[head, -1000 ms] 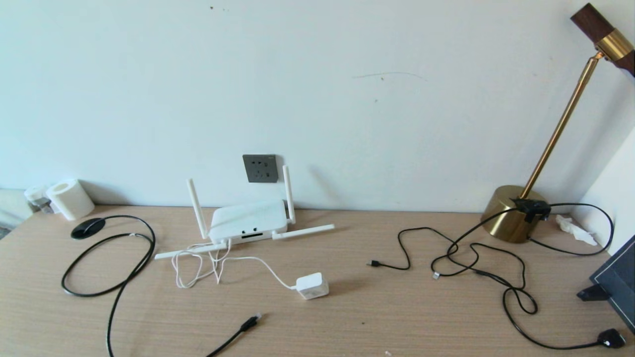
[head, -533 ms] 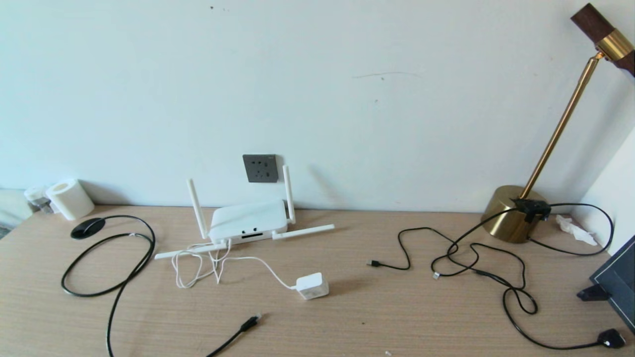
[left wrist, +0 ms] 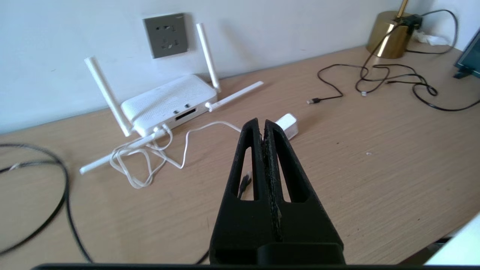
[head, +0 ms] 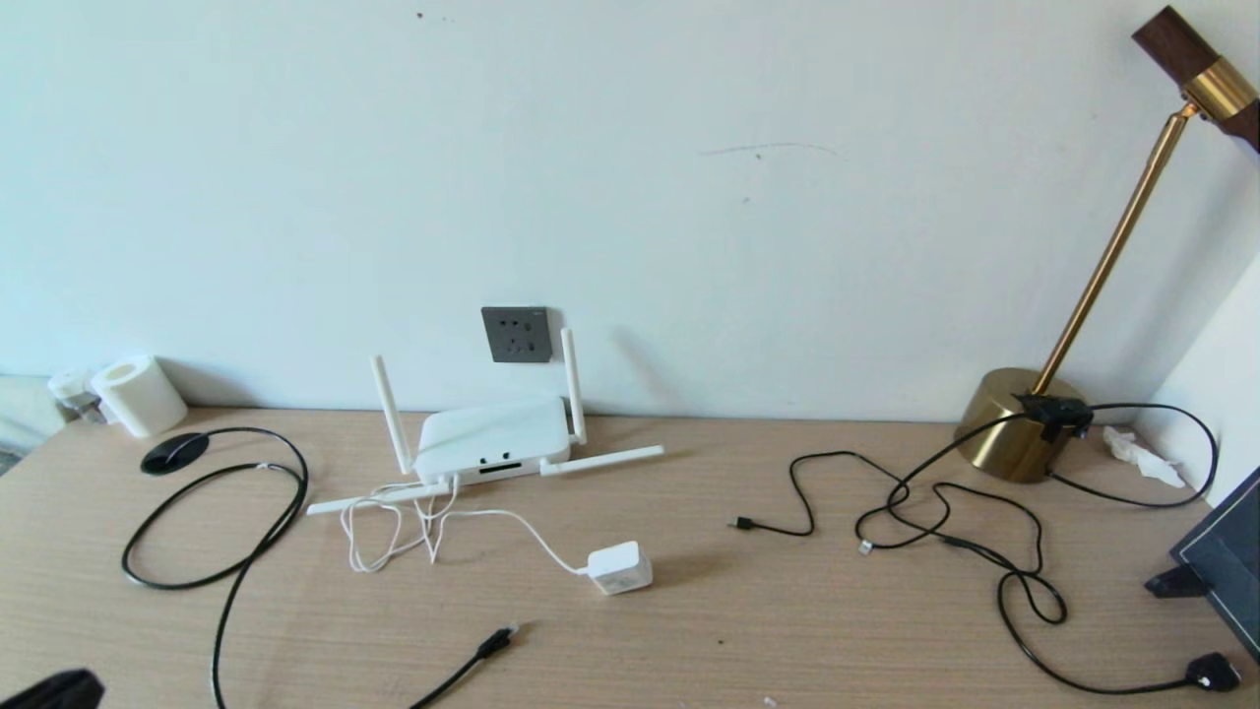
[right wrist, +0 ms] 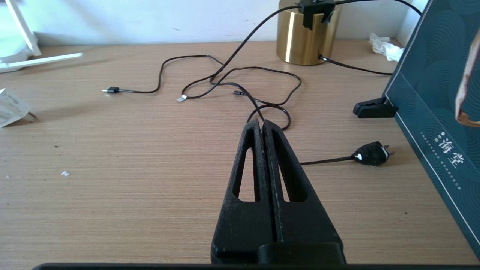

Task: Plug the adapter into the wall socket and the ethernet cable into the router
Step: Pick up plug

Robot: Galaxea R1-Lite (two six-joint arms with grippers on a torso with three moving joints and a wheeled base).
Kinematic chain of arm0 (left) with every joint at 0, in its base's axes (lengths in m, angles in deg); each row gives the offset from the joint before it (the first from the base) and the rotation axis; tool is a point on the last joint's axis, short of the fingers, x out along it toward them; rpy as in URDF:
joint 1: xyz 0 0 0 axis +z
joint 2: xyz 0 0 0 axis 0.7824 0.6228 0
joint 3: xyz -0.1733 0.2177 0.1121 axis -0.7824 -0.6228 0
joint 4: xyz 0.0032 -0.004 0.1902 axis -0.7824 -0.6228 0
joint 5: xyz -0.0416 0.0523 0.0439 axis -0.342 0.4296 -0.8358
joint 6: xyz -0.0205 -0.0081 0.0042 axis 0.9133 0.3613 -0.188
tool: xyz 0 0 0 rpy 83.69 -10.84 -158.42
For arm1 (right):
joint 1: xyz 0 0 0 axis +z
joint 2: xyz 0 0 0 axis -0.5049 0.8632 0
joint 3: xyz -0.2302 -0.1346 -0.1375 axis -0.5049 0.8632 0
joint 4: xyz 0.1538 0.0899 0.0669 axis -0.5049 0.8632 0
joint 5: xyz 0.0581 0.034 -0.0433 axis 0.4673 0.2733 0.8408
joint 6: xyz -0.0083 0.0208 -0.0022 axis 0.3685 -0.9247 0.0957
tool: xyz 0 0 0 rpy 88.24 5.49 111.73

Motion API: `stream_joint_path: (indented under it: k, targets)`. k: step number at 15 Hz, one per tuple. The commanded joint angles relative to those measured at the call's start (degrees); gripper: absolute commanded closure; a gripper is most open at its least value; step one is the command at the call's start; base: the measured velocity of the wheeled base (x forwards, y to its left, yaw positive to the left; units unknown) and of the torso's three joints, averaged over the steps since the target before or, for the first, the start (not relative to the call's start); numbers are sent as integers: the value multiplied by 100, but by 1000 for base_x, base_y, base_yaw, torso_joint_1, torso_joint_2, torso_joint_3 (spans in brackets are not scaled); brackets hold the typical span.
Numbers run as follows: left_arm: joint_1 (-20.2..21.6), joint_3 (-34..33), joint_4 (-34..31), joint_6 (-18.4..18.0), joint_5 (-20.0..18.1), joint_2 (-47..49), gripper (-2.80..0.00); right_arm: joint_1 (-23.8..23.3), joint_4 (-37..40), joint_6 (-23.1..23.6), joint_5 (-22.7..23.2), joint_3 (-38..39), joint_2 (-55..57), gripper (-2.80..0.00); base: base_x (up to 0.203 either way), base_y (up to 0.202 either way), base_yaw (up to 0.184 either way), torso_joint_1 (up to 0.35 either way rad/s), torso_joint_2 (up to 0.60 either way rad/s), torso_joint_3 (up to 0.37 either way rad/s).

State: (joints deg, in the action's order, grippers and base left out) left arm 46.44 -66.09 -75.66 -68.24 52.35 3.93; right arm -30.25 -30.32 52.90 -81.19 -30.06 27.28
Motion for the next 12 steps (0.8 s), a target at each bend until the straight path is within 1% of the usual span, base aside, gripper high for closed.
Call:
stream_joint_path:
  k: [1,3,4,5,6,7,9,10,11,12]
  targets:
    - [-121,235,172,-186,-81,1203,0,1,-3,-1,-3,0,9,0,0,0,0,0,0,0]
    - [-160,465,216,-421,-184,1964,0,1,-3,-1,-3,0,9,0,0,0,0,0,0,0]
    - [-158,613,241,-565,-211,2524,0,1,-3,-1,-3,0,9,0,0,0,0,0,0,0]
    - [-117,822,279,-781,-229,3103,0,1,-3,-1,-3,0,9,0,0,0,0,0,0,0]
    - [-29,1126,321,-1141,-242,3706,0,1,-3,-1,-3,0,9,0,0,0,0,0,0,0]
    - [79,1545,353,-1712,-262,4383,0,1,-3,-1,-3,0,9,0,0,0,0,0,0,0]
    - [220,2549,349,-3256,-432,5610,0,1,-3,-1,-3,0,9,0,0,0,0,0,0,0]
    - [214,3152,231,-4159,-595,6123,0,1,-3,-1,-3,0,9,0,0,0,0,0,0,0]
    - [122,3624,-118,-5132,-789,6488,0,1,-3,-1,-3,0,9,0,0,0,0,0,0,0]
    - [-17,3849,-803,-5763,-920,6657,0,1,-3,-1,-3,0,9,0,0,0,0,0,0,0]
